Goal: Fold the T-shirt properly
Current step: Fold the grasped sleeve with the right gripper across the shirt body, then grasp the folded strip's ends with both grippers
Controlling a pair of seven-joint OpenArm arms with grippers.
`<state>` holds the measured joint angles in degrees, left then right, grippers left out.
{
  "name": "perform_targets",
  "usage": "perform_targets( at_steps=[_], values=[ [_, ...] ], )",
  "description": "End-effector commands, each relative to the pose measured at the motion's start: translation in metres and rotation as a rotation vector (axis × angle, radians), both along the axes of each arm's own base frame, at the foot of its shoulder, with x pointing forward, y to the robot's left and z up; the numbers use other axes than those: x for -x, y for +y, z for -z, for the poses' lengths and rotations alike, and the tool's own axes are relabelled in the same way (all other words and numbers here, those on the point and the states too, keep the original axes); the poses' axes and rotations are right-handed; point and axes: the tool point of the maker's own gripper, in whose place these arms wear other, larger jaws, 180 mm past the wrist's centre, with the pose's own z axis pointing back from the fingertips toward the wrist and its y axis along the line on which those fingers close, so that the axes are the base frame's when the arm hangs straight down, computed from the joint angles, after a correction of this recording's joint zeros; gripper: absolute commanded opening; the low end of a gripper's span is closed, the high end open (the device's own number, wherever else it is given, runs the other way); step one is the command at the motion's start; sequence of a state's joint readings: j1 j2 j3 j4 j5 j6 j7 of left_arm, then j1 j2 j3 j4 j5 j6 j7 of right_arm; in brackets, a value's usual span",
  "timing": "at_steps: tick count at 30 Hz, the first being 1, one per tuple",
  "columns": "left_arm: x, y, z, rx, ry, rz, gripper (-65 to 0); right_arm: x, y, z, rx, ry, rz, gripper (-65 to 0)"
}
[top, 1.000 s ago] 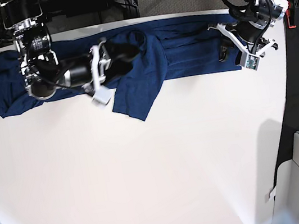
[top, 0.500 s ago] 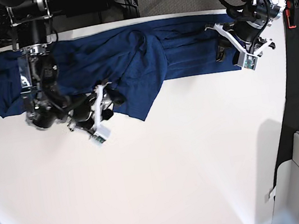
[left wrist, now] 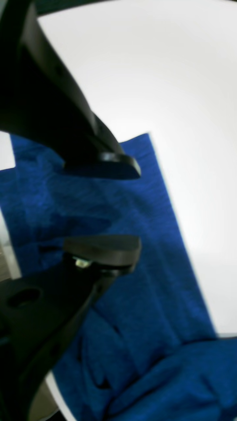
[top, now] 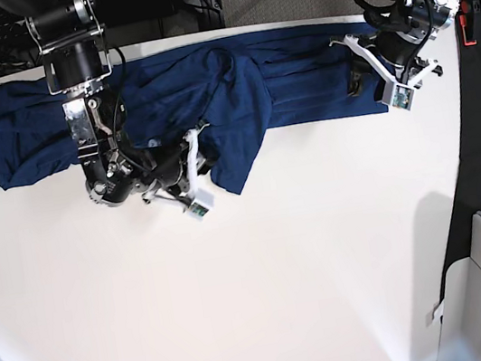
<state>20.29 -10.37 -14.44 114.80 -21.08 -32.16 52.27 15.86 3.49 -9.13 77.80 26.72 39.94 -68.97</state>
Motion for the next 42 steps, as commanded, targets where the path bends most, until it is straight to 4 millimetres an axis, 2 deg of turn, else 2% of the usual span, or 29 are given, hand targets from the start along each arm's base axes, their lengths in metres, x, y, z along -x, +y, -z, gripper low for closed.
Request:
perform_targets(
  at_steps=[1, 2, 5, 9, 13, 15, 18, 20, 24, 28, 33, 38, 40, 42],
  values=[
    [-0.005, 0.000, -0.010, 0.001, -0.040, 0.004, -38.2, -0.002, -0.004, -0.002, 0.023, -0.001, -0.009, -61.1],
    [-0.005, 0.000, -0.010, 0.001, -0.040, 0.004, -38.2, -0.002, -0.001, -0.004, 0.002, 0.002, -0.010, -64.9],
    [-0.006, 0.001, -0.011, -0.002, -0.041, 0.006, -38.2, -0.001, 0.013, -0.018, -0.105, 0.004, -0.012, -64.3],
    [-0.005, 0.002, -0.011, -0.004, -0.043, 0.006, -38.2, -0.004, 0.039, -0.062, -0.299, -0.046, -0.037, -64.4],
    [-0.005, 0.002, -0.011, -0.004, -0.041, 0.006, -38.2, 0.007, 0.064, -0.100, -0.436, -0.071, -0.112, -64.4],
    [-0.005, 0.002, -0.011, -0.004, -0.041, 0.006, -38.2, 0.014, 0.078, -0.112, -0.502, -0.057, -0.137, -64.4],
    [-0.004, 0.004, -0.011, -0.006, -0.041, 0.001, -38.2, 0.023, 0.093, -0.115, -0.546, -0.028, -0.160, -64.4],
    [-0.004, 0.016, -0.013, -0.019, -0.047, -0.031, -38.2, 0.032, 0.110, -0.119, -0.565, -0.016, -0.204, -64.4],
    [-0.002, 0.039, -0.017, -0.042, -0.056, -0.096, -38.2, 0.054, 0.151, -0.129, -0.594, 0.009, -0.312, -64.4],
    [-0.001, 0.052, -0.020, -0.057, -0.062, -0.130, -38.2, 0.072, 0.190, -0.137, -0.595, 0.038, -0.437, -64.4],
    [0.008, 0.070, -0.020, -0.077, -0.055, -0.183, -38.2, 0.070, 0.197, -0.122, -0.535, 0.083, -0.482, -64.4],
    [0.011, 0.074, -0.020, -0.080, -0.051, -0.195, -38.2, 0.065, 0.197, -0.113, -0.514, 0.114, -0.473, -63.7],
    [0.011, 0.074, -0.020, -0.080, -0.051, -0.195, -38.2, 0.065, 0.196, -0.111, -0.514, 0.123, -0.470, -60.0],
    [0.011, 0.073, -0.020, -0.080, -0.051, -0.194, -38.2, 0.066, 0.196, -0.110, -0.512, 0.126, -0.471, -51.8]
  ],
)
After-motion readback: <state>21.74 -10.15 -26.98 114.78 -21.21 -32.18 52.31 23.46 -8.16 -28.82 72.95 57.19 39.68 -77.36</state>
